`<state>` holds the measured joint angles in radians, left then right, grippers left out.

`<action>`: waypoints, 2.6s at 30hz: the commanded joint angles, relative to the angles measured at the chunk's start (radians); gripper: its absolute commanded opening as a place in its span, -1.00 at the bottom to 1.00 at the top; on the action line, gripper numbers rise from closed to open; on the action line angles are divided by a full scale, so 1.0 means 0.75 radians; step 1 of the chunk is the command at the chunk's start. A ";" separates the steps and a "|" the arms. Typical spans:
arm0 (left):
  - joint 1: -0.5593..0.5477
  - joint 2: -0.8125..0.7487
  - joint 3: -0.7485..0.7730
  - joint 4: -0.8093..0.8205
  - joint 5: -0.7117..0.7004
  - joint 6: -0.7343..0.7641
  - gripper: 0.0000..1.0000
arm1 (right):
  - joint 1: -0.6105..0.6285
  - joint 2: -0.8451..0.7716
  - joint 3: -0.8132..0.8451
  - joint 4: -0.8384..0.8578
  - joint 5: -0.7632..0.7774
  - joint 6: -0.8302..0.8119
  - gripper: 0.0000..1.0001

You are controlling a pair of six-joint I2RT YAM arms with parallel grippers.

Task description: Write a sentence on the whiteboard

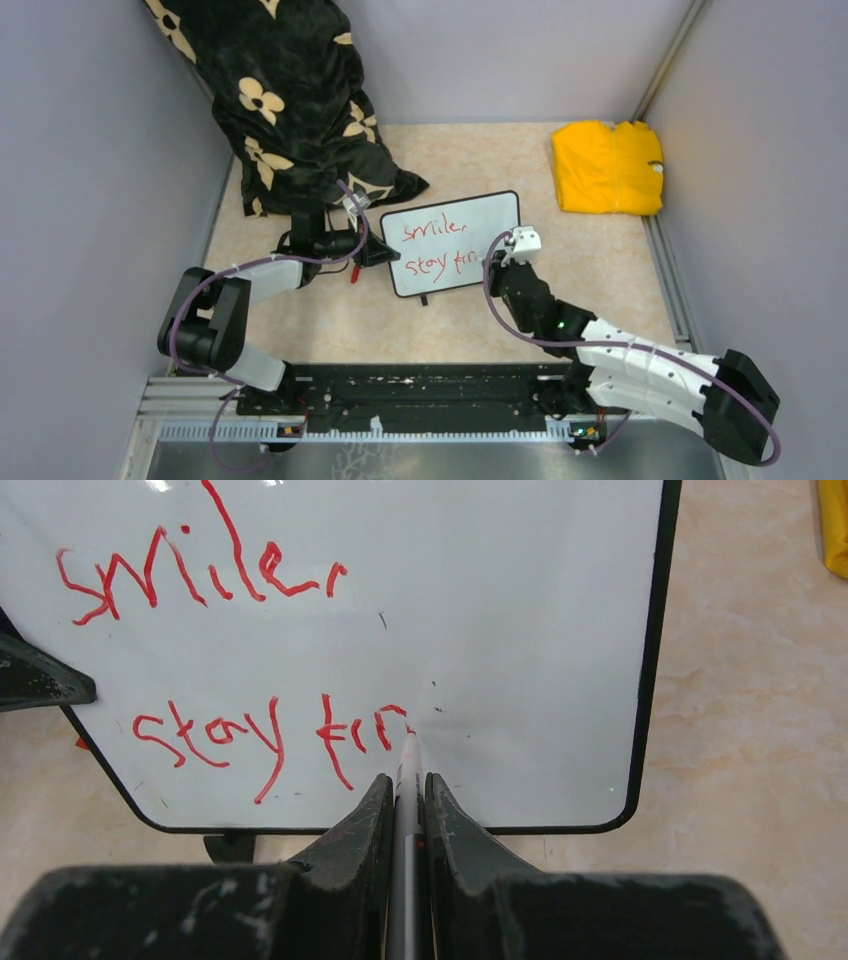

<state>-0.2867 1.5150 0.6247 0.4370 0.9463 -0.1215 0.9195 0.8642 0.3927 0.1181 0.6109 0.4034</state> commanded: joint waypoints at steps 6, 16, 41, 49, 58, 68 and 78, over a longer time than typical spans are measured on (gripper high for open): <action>-0.029 0.070 -0.027 -0.130 -0.199 0.148 -1.00 | -0.063 -0.063 0.111 0.080 0.077 -0.026 -1.00; -0.029 0.071 -0.027 -0.131 -0.199 0.148 -1.00 | -0.113 -0.009 0.167 0.133 0.026 -0.046 -1.00; -0.029 0.075 -0.024 -0.135 -0.201 0.148 -1.00 | -0.165 0.056 0.136 0.123 -0.019 0.009 -1.00; -0.029 0.075 -0.023 -0.135 -0.202 0.148 -1.00 | -0.165 0.046 0.104 0.089 -0.022 0.039 -1.00; -0.029 0.077 -0.025 -0.136 -0.206 0.148 -1.00 | -0.165 0.005 0.051 0.042 -0.027 0.070 -1.00; -0.029 0.079 -0.024 -0.139 -0.204 0.148 -1.00 | -0.166 -0.021 -0.001 0.018 -0.064 0.102 -1.00; -0.029 0.082 -0.022 -0.140 -0.206 0.146 -1.00 | -0.165 -0.047 -0.045 -0.002 -0.095 0.130 -1.00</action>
<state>-0.2886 1.5169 0.6266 0.4366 0.9455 -0.1215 0.8082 0.8436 0.3737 0.1188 0.5552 0.4816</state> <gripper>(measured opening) 0.157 0.124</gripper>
